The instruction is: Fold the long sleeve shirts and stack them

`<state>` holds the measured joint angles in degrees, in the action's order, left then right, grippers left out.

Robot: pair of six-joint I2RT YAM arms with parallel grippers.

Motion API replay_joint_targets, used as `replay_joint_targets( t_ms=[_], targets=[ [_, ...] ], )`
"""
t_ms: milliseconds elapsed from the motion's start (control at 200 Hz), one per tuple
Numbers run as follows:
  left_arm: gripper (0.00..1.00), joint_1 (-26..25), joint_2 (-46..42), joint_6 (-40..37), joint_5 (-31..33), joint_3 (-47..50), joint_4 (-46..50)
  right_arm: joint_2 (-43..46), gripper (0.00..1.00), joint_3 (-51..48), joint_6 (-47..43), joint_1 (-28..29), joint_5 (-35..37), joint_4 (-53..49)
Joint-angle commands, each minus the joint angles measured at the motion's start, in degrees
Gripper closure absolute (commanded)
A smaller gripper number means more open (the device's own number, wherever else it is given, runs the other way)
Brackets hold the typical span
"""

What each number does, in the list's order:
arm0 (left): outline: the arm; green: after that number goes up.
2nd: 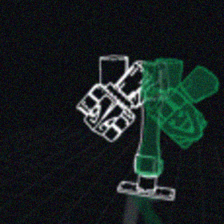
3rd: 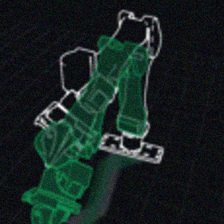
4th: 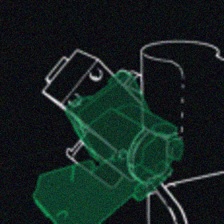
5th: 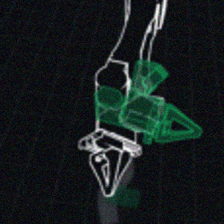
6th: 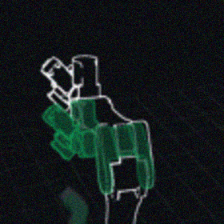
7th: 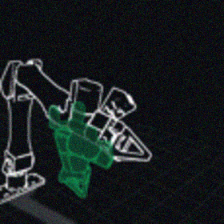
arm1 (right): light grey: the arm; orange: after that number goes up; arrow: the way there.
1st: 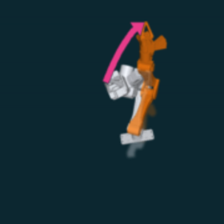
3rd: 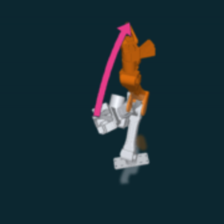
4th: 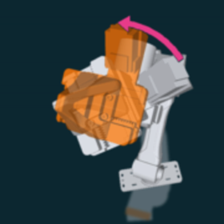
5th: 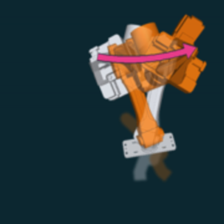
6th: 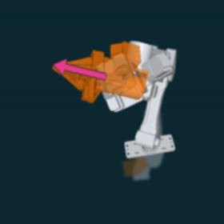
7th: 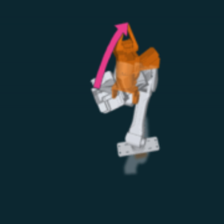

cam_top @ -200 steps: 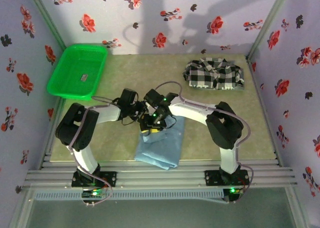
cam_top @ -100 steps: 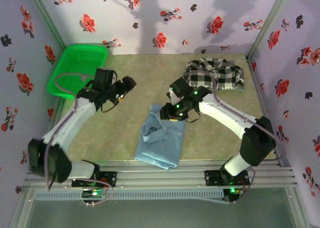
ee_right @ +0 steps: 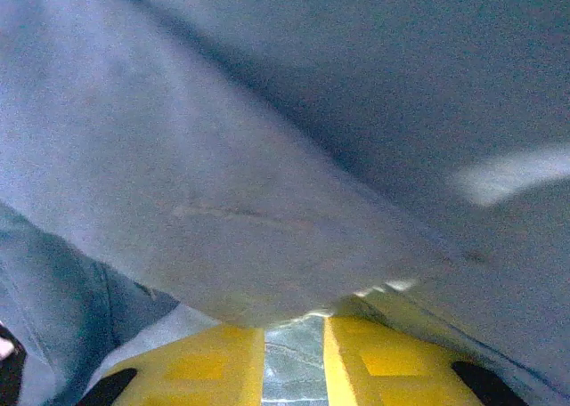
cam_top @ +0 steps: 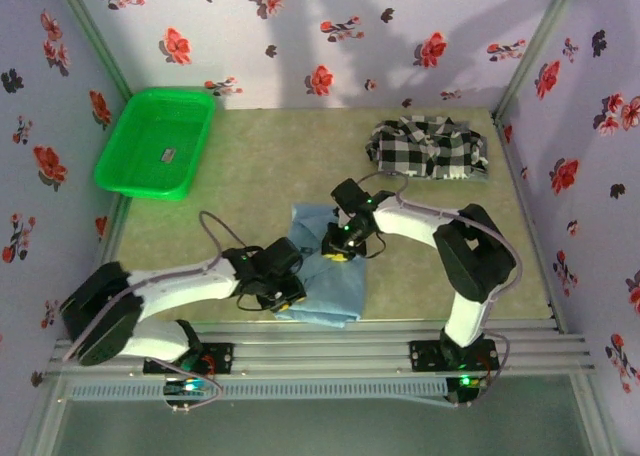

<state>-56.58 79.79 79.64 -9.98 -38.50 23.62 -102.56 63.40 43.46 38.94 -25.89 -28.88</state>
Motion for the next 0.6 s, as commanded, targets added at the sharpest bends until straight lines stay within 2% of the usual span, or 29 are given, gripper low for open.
replay_joint_targets(
  t_ms=[0, 185, 310, 370, 480, 555, 595],
  targets=[
    [0.7, 4.0, 5.8, -1.4, 1.3, -0.9, -3.9, 0.8, 0.73, -0.1, 3.6, -1.3, 4.6, 0.9],
    [0.71, 14.0, 12.6, -17.9, 3.1, -11.0, 4.8, 4.6, 0.69, -2.5, 1.6, -2.2, 3.0, -3.6],
    [0.69, 17.6, 15.7, -34.1, 5.0, -19.8, 15.0, 5.6, 0.68, -1.1, -2.4, -2.2, 1.4, -10.9],
    [0.69, 19.2, 16.4, -40.7, 6.7, -22.1, 18.6, 7.6, 0.64, 0.4, -4.0, -2.3, 1.0, -12.9],
    [0.68, 23.1, 15.5, -48.8, 11.7, -24.2, 21.7, 9.2, 0.5, 9.8, -13.5, -3.6, 6.3, -21.6],
    [0.61, 25.1, 13.6, -53.6, 13.1, -25.0, 19.6, 7.3, 0.38, 18.3, -21.6, -5.6, 12.7, -28.2],
    [0.58, 25.4, 12.5, -56.0, 13.7, -25.6, 17.9, 5.4, 0.32, 22.8, -27.2, -6.7, 18.5, -30.7]
  ],
)
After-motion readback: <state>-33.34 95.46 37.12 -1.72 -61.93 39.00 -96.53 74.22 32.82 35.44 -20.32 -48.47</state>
